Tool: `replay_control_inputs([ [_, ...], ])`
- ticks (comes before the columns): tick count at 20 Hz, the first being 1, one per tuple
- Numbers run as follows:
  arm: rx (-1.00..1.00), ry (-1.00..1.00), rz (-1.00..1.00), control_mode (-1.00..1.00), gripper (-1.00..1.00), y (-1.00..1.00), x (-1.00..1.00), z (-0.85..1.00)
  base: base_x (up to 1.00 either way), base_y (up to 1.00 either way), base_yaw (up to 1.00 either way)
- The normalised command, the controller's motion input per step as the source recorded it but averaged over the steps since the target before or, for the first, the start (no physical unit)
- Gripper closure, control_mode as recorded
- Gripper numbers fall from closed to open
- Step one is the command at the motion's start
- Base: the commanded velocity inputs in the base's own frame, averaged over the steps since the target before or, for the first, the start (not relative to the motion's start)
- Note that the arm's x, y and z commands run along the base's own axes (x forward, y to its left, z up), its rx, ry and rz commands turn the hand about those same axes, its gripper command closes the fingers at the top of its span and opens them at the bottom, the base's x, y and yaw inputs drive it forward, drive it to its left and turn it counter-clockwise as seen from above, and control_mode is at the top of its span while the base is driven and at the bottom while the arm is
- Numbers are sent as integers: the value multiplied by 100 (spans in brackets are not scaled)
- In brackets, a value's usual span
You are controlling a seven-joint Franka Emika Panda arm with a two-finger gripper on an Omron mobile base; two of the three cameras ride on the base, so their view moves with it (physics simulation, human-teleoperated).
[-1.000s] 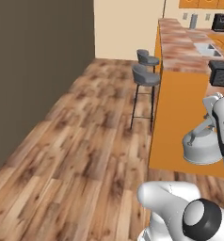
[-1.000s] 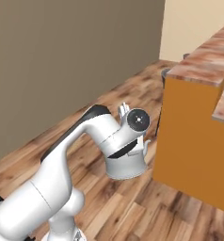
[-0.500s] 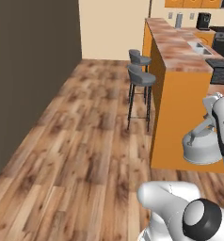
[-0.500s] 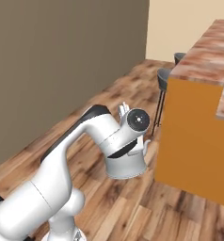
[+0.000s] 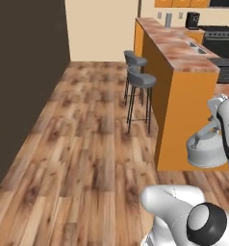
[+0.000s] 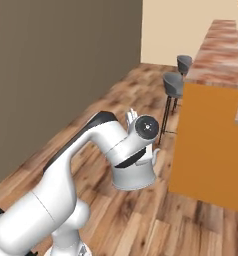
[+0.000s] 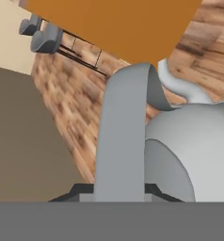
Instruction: The kettle is done boiling. Turn off the stove, then wait for 300 timesteps before moving the kettle to the dining table.
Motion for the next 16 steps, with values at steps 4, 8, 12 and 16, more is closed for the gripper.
replay_control_inputs([
  [4, 0, 0, 0, 100, 100, 0, 0, 0, 31, 55, -24],
  [8, 0, 0, 0, 100, 100, 0, 0, 0, 44, 53, -24],
  [12, 0, 0, 0, 100, 100, 0, 0, 0, 61, 34, -20],
  [16, 0, 0, 0, 100, 100, 0, 0, 0, 70, 2, -14],
])
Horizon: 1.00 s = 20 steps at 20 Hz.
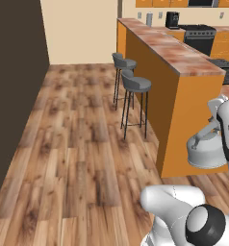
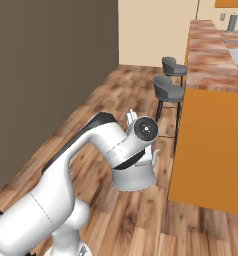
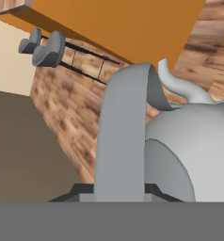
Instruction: The kettle is done boiling. Turn off the stove, then wait for 300 timesteps before moving the kettle to the dining table.
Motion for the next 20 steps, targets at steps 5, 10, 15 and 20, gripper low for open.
replay_control_inputs([
  [5, 0, 0, 0, 100, 100, 0, 0, 0, 56, 0, -11],
  [10, 0, 0, 0, 100, 100, 0, 0, 0, 38, 1, -16],
  [15, 0, 0, 0, 100, 100, 0, 0, 0, 32, 1, -18],
  [20, 0, 0, 0, 100, 100, 0, 0, 0, 37, 1, -18],
])
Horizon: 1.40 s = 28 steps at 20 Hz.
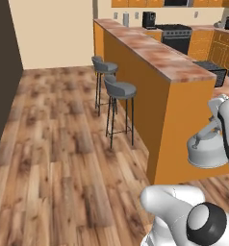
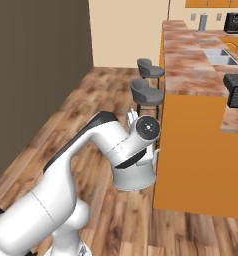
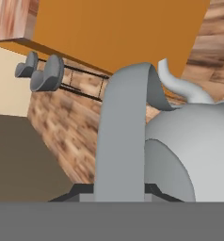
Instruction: The kettle is done boiling. Turn off the stove, then wait for 300 timesteps before moving the kettle to the dining table.
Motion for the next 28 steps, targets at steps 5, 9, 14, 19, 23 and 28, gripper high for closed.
replay_control_inputs([
  [5, 0, 0, 0, 100, 100, 0, 0, 0, 45, 3, -19],
  [9, 0, 0, 0, 100, 100, 0, 0, 0, 52, 4, -18],
  [14, 0, 0, 0, 100, 100, 0, 0, 0, 43, 0, -17],
  [19, 0, 0, 0, 100, 100, 0, 0, 0, 41, 0, -15],
  [23, 0, 0, 0, 100, 100, 0, 0, 0, 42, 0, -15],
  [28, 0, 0, 0, 100, 100, 0, 0, 0, 41, 0, -15],
])
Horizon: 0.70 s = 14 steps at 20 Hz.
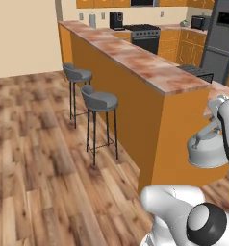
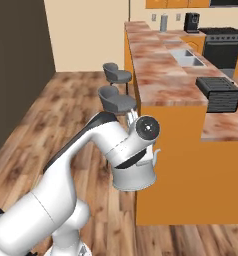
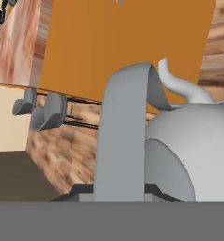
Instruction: The kettle is done boiling. Turn off the stove, then wait for 300 timesteps before moving the kettle to the dining table.
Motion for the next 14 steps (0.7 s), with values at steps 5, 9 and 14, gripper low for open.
replay_control_inputs([
  [5, 0, 0, 0, 100, 100, 0, 0, 0, 41, 0, -15],
  [9, 0, 0, 0, 100, 100, 0, 0, 0, 42, 0, -15],
  [14, 0, 0, 0, 100, 100, 0, 0, 0, 37, 0, -15],
])
